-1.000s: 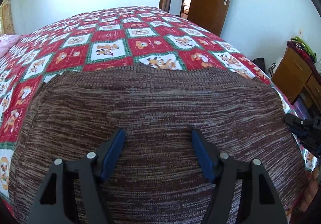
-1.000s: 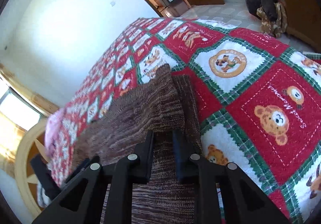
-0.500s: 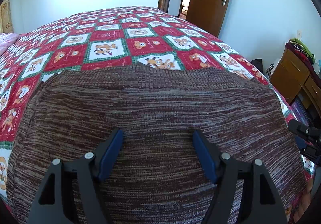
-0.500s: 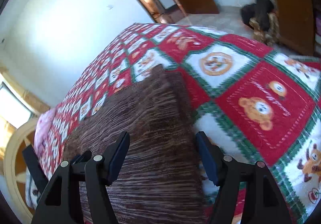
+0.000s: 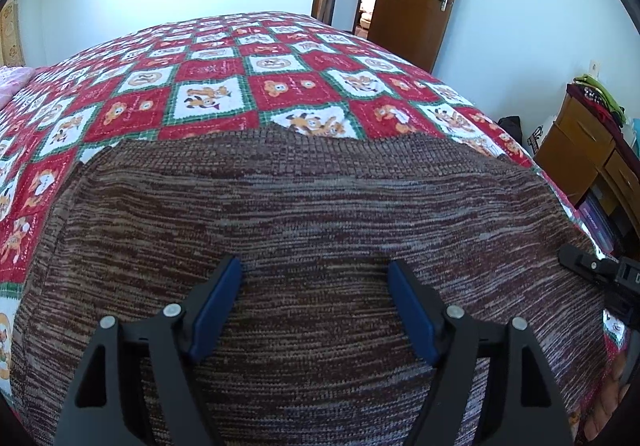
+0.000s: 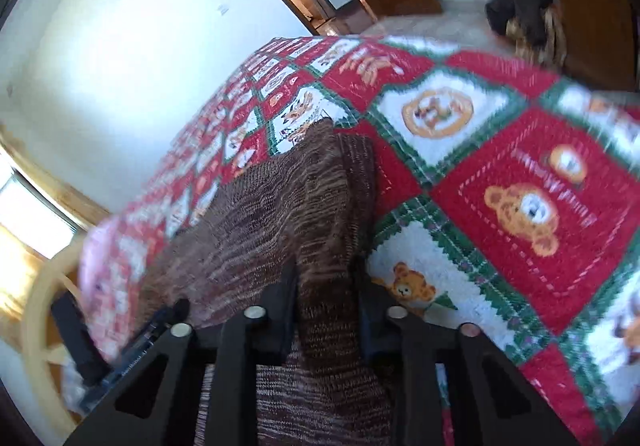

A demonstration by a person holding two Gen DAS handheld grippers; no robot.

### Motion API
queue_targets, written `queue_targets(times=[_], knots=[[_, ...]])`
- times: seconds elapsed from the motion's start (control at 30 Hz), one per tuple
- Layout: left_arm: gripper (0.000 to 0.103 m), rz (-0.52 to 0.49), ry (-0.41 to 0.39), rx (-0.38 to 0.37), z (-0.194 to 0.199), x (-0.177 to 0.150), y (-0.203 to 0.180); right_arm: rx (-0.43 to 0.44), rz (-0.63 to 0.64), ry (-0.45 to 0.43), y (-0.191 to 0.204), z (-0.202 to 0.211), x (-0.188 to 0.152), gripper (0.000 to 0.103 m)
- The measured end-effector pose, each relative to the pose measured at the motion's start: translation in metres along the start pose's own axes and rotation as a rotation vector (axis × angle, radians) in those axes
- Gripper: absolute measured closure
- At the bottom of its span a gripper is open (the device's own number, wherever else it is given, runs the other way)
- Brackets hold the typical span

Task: Fold small clothes

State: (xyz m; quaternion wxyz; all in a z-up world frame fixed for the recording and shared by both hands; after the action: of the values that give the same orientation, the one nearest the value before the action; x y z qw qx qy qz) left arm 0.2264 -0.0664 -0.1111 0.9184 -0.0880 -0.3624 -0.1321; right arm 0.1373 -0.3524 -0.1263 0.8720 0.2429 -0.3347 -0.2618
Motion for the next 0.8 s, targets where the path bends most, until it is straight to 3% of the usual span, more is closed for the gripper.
queue_targets(times=[0.1,0.17,0.4,0.57,0.8], knots=[[0.024,0.002,-0.001,-0.003,0.000,0.000,0.000,-0.077,0.110,-0.063,0.030,0.014,-0.001,0.091],[0.024,0.002,-0.001,-0.004,0.000,0.000,0.000,-0.063,0.161,-0.089,0.052,0.023,-0.001,0.092],[0.024,0.007,-0.003,-0.014,0.001,0.000,-0.001,-0.020,0.234,-0.047,0.110,0.020,-0.004,0.093],[0.024,0.064,-0.021,-0.106,0.024,-0.007,0.020,0.008,0.276,-0.029,0.143,0.014,-0.021,0.093],[0.024,0.081,-0.063,-0.054,0.070,-0.032,0.066,0.046,0.311,0.041,0.174,-0.011,-0.051,0.096]])
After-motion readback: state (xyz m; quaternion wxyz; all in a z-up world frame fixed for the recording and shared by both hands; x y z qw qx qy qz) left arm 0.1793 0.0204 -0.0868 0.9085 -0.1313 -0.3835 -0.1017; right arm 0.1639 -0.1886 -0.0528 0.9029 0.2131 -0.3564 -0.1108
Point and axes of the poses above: each gripper's, at about its wrist camera, not at the fingertips, and z roughly against the way its jaws point, y to its left, x to its top, the point moved 1 cm from there along -z, roughly the way its jaws point, and after that the axes turned 6 degrees about -z, right-handed, at the moved point
